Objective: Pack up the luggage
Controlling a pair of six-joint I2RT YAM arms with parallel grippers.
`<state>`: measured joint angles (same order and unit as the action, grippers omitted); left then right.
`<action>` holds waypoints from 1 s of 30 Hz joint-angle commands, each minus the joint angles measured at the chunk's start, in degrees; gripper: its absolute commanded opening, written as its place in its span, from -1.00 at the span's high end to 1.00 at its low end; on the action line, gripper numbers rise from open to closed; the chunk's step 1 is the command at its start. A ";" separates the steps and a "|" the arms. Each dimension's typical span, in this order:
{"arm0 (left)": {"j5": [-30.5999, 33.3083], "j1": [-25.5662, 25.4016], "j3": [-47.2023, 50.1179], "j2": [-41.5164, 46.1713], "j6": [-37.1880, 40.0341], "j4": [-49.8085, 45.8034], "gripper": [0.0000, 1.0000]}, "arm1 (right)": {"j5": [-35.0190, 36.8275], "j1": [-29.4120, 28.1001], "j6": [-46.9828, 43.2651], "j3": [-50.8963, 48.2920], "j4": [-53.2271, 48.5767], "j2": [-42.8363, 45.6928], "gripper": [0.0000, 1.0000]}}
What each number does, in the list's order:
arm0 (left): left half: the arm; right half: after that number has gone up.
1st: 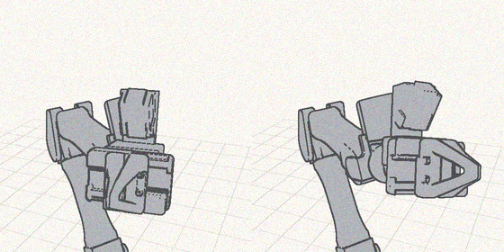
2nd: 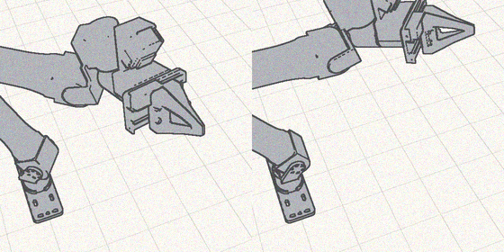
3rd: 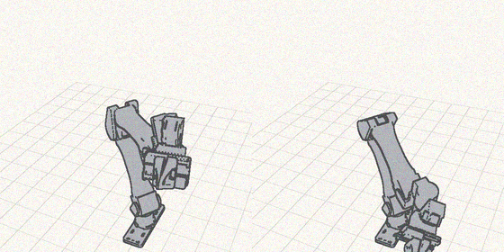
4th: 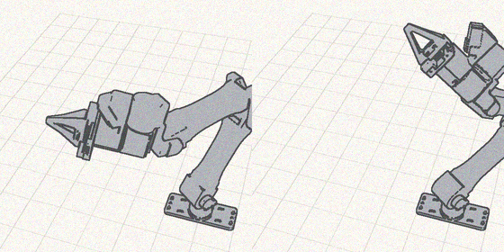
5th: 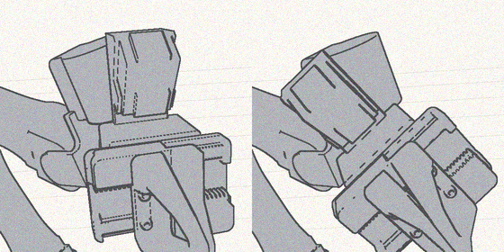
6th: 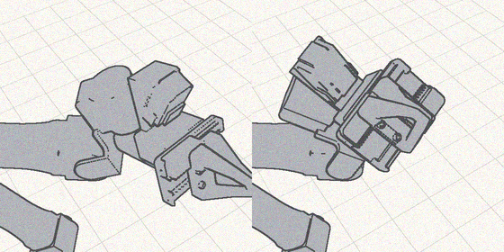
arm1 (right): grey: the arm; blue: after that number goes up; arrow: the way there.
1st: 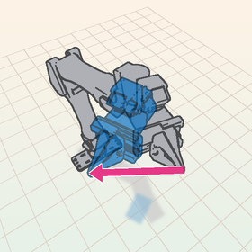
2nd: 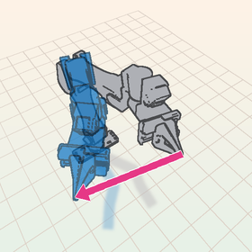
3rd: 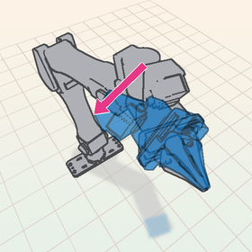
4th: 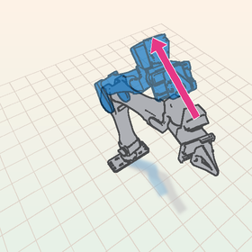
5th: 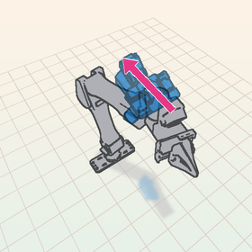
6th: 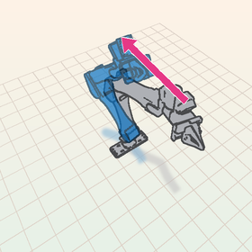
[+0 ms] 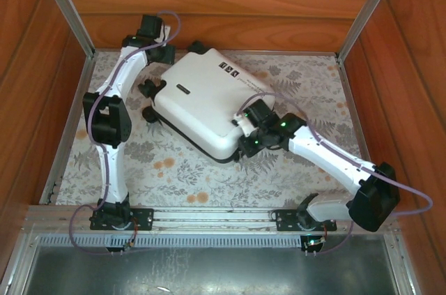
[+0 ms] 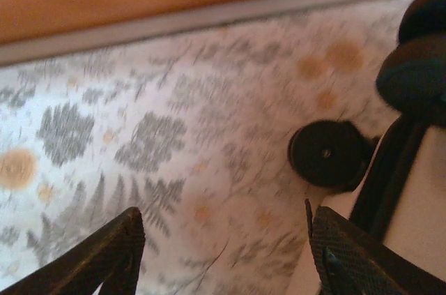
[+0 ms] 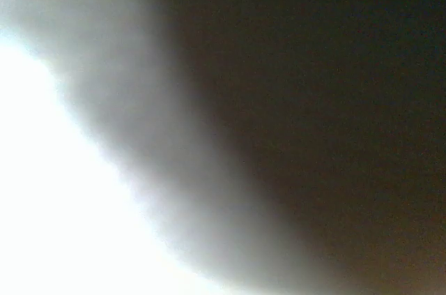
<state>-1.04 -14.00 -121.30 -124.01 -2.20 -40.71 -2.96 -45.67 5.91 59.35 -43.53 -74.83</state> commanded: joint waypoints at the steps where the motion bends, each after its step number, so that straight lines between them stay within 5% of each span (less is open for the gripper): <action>1: 1.32 -6.65 -7.58 0.09 -1.55 -4.42 -0.35 | 1.50 -1.97 5.15 0.66 15.71 0.47 0.43; 6: 24.42 -5.20 -14.65 5.92 -0.09 -2.46 -0.47 | 14.23 -1.55 9.37 1.56 9.13 5.94 0.36; 10: 32.23 -2.24 -7.76 16.94 -1.67 -2.15 -0.52 | 15.76 0.33 10.39 -0.39 8.31 11.02 0.26; 17: 22.55 -0.98 43.00 51.16 -16.73 10.55 -0.53 | 4.92 -0.25 7.22 -15.61 22.17 17.28 -0.07; 21: 23.28 -0.97 63.64 65.13 -25.97 13.25 -0.55 | 4.41 -2.56 10.61 -23.59 29.51 17.87 -0.12; 25: 25.59 -0.57 71.27 70.42 -31.92 10.49 -0.55 | 5.98 -5.44 11.84 -28.12 36.16 17.45 -0.14; 30: 24.03 -0.28 70.47 66.62 -34.48 8.09 -0.55 | 8.70 -9.43 11.48 -29.20 40.49 14.73 -0.21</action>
<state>23.42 -14.68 -48.86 -55.90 -32.36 -32.95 4.01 -53.34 16.62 30.48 -9.78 -58.85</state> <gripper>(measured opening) 0.773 0.600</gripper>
